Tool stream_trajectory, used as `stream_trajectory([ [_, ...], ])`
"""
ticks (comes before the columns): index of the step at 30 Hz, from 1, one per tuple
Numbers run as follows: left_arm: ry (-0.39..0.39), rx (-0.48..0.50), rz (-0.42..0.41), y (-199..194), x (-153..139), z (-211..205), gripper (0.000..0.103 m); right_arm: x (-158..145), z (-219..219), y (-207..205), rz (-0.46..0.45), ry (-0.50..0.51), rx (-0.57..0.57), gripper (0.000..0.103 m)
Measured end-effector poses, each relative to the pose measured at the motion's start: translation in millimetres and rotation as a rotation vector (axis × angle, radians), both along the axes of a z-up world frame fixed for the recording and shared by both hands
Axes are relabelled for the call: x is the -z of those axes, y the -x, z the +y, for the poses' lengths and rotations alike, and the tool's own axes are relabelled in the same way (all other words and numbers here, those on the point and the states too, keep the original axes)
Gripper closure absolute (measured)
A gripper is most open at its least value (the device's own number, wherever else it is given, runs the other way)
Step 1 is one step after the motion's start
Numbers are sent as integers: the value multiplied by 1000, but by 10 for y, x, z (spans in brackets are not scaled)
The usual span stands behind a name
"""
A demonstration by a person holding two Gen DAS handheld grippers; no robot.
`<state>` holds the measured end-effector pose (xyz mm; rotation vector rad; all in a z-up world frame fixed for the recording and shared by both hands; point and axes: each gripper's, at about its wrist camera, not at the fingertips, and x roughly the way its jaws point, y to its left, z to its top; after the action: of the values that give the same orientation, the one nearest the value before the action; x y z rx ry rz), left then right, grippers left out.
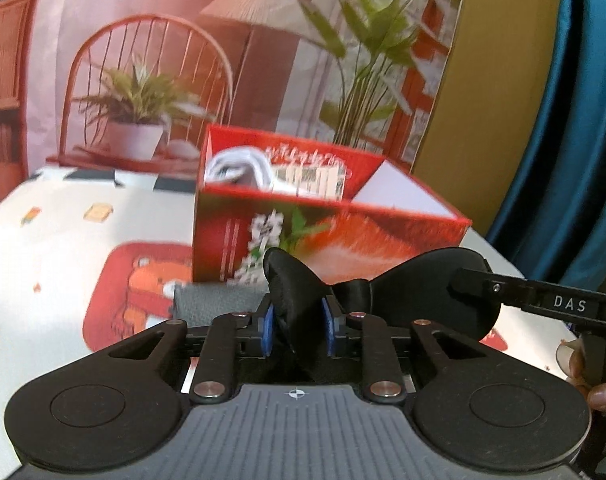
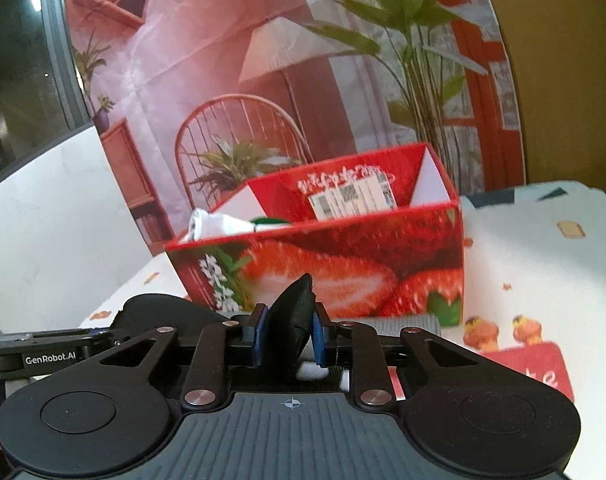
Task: Organize soft objects
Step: 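Lift the black eye mask with the left gripper over the red box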
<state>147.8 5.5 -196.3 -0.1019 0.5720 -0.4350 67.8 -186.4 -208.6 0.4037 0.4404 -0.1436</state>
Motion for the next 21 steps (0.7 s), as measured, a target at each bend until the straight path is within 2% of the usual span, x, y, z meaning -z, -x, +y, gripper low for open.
stream_trajectory([
  [10,24,-1,-56,-99,-322,-3,78,-308,-157,-163,-32,15,-24,83],
  [21,31,1,-140,-377,-651,-81,82,-667,-307,-444,-84,51,-58,84],
])
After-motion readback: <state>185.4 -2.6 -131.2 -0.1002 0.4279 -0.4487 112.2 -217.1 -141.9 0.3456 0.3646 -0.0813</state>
